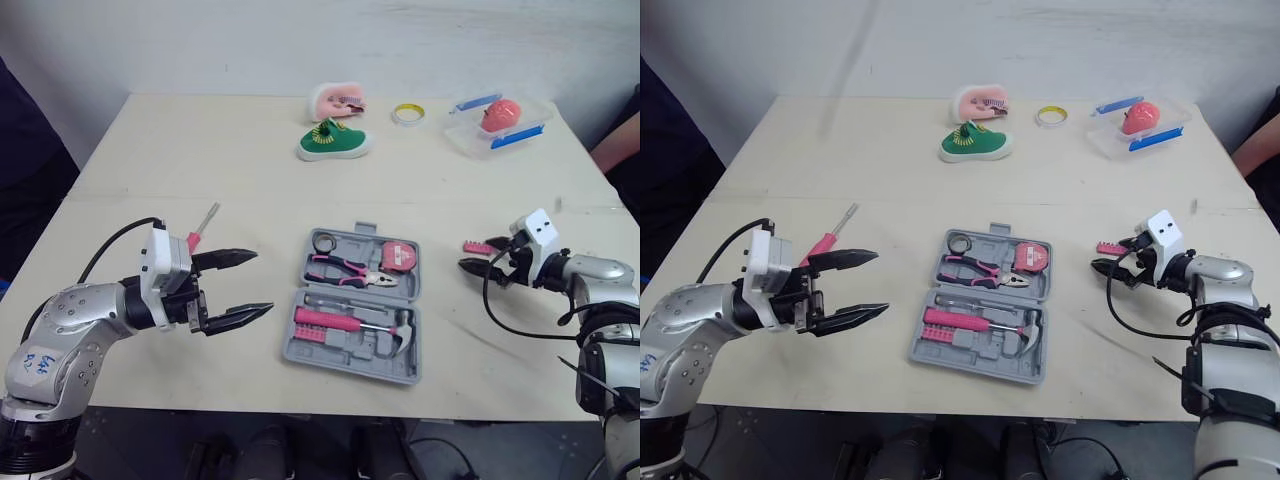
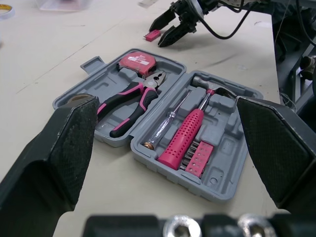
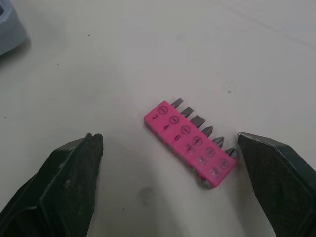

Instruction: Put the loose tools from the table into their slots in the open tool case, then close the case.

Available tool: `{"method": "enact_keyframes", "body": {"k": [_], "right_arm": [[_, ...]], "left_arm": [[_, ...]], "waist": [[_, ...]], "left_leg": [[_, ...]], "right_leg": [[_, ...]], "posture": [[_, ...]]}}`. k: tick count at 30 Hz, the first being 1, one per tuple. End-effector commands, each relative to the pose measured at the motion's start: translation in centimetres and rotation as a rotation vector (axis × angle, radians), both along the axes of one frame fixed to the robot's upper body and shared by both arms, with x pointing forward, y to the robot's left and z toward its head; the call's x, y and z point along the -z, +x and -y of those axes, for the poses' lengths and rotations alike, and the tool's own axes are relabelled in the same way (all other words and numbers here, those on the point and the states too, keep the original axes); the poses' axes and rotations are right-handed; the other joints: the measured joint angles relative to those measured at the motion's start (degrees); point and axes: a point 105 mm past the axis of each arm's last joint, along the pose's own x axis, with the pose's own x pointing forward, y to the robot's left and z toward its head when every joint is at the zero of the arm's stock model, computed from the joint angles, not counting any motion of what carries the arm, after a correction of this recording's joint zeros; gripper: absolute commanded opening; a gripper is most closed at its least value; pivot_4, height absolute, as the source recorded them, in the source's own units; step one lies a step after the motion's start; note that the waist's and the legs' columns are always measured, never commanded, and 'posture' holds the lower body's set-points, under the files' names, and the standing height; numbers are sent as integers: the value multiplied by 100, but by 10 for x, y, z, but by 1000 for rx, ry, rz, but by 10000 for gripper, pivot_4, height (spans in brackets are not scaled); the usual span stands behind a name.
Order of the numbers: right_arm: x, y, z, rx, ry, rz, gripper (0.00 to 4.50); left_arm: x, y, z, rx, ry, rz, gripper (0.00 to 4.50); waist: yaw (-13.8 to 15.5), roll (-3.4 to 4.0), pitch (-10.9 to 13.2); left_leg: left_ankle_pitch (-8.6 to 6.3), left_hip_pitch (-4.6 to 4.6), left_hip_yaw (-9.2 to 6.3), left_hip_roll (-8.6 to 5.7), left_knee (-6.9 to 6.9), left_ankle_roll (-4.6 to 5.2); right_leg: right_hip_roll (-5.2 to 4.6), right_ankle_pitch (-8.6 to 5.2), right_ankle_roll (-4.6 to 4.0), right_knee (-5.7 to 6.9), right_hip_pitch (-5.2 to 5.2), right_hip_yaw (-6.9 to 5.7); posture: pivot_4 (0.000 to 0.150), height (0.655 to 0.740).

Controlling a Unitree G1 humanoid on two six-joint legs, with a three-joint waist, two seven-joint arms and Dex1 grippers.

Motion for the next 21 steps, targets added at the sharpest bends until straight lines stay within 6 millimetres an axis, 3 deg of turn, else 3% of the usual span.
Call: {"method": "enact_keyframes", "body": {"k": [1, 4, 10, 16, 19, 21], "right_arm": [[9, -1, 7, 65, -7, 7, 45000], [11, -1, 14, 116, -44, 19, 45000], [-2, 0, -2, 106, 223, 169, 45000], [-11, 3, -10, 206, 240, 358, 45000], [-3, 3, -4, 345, 114, 378, 45000], [8, -2, -9, 532, 168, 352, 45000]], "left_arm": [[-11, -3, 3, 21, -6, 45, 44699], [-9, -3, 4, 22, -3, 43, 44699], [-7, -5, 7, 0, -33, 41, 44699], [-2, -6, 7, 1, -36, 27, 44699], [-3, -5, 8, 5, -41, 33, 44699], [-3, -5, 13, 30, -45, 36, 44699]], "waist": [[0, -1, 0], [0, -1, 0], [9, -10, 3], [-10, -5, 6], [2, -5, 6], [24, -6, 6]], "left_leg": [[0, 0, -1, 0, 0, 0], [-1, 1, -1, 0, -1, -2], [-1, -1, -5, 0, -2, -2], [0, -2, -2, 4, -8, -3], [0, -3, -3, 4, -7, -5], [-1, -6, -3, 3, -7, -6]], "right_leg": [[0, 0, 0, 0, 0, 0], [0, 0, 0, 0, 0, 0], [0, 0, 1, -2, 2, -2], [3, 0, 1, 2, -7, -1], [3, 0, 1, 5, -9, 0], [2, 0, 0, 4, -11, 1]], "posture": [[1500, 7400], [1500, 7400], [1500, 7400], [1500, 7400], [1500, 7400], [1500, 7400]]}}
